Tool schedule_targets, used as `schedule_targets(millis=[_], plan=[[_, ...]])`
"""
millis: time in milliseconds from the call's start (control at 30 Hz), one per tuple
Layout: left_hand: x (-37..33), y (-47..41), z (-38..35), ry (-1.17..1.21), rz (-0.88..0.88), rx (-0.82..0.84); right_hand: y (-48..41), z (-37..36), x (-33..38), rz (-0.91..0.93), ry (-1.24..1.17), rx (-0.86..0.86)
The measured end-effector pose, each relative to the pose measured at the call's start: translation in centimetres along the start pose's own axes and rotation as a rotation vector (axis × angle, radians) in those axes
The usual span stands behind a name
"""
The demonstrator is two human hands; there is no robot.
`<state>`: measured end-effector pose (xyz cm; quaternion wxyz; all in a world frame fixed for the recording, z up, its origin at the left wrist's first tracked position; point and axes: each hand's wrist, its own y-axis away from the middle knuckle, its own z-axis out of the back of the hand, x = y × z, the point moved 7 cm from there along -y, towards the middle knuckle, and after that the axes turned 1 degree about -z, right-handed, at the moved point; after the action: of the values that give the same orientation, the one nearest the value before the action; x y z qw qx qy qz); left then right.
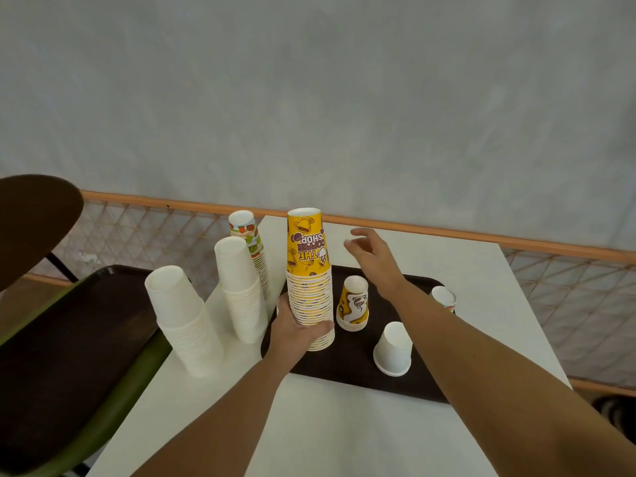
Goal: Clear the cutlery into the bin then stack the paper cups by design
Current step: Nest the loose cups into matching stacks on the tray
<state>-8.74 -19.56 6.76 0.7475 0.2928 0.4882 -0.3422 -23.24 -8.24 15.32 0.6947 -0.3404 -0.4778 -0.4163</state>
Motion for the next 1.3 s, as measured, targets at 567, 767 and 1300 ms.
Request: schedule_targets(millis=[567, 767, 1300], plan=[[-1.0, 2.7, -0.7, -0.066, -0.02, 0.106, 3.4, -3.3, 3.6, -0.057, 0.063, 0.37], [-0.7, 3.2, -0.7, -0.077, -0.011, 0.115, 3.6, -2.8, 4.4, -0.041, 0.005, 0.335], [0.9, 3.0, -0.5, -0.109, 0.046, 0.088, 1.3, 0.4, 6.9, 0.02, -0.33, 0.093]])
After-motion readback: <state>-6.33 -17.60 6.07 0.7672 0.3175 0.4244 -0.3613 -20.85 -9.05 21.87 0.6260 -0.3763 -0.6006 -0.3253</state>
